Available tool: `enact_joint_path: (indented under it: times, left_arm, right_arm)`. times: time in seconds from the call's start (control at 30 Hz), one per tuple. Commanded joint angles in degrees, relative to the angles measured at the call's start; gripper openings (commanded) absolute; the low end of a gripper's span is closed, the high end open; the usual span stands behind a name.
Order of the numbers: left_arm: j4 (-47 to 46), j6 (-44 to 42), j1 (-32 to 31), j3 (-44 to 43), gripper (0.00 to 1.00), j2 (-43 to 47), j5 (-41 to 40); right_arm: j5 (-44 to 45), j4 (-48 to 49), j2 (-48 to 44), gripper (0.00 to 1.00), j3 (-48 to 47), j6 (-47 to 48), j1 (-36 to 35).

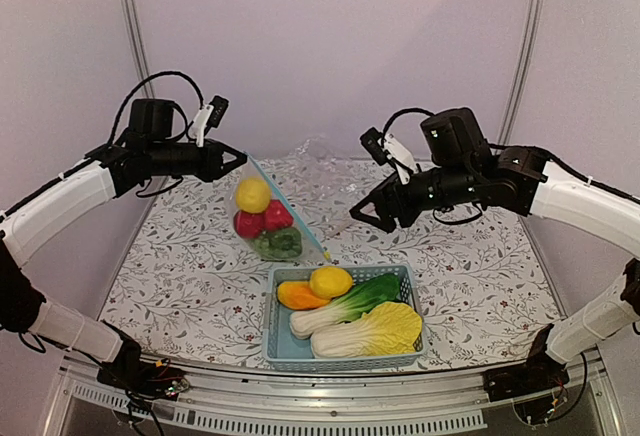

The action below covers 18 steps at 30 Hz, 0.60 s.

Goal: Place the food in the zip-top bag and seal the zipper
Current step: Zip the zipper on the zipper food storage bag.

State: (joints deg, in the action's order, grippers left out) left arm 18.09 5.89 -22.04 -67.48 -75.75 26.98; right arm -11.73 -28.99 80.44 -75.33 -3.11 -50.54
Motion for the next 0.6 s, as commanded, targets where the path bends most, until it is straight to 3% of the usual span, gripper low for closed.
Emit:
enact_joint_path:
  times: [0.0,0.1,0.17,0.3,0.43,0.57]
  left_arm:
    - [-2.12,0.44,0.7,-0.11,0.17,0.5,-0.44]
    - [-2.09,0.69,0.69,-0.1,0.36,0.43,-0.67]
    - [-2.05,0.86,0.71,-0.22,0.56,0.34,-1.06]
    - [-2.13,1.35,0.89,-0.04,0.79,0.63,-1.57]
    - [-2.7,1.67,1.21,0.48,0.88,1.12,-2.29]
    - [-3.3,2.4,1.27,0.86,0.94,1.0,-4.71]
  right_arm:
    - [4.94,0.85,-1.25,0.71,1.74,-2.08,0.48]
    - [6.58,1.03,-1.0,0.71,2.07,-2.89,0.8]
    - [7.94,1.04,-0.66,0.71,2.28,-3.51,1.08]
    - [10.69,1.01,-0.17,0.71,2.83,-5.2,2.47]
    - [11.45,1.33,-0.02,0.75,3.61,-7.44,4.54]
    - [14.47,2.45,-0.02,0.88,4.56,-8.75,6.22]
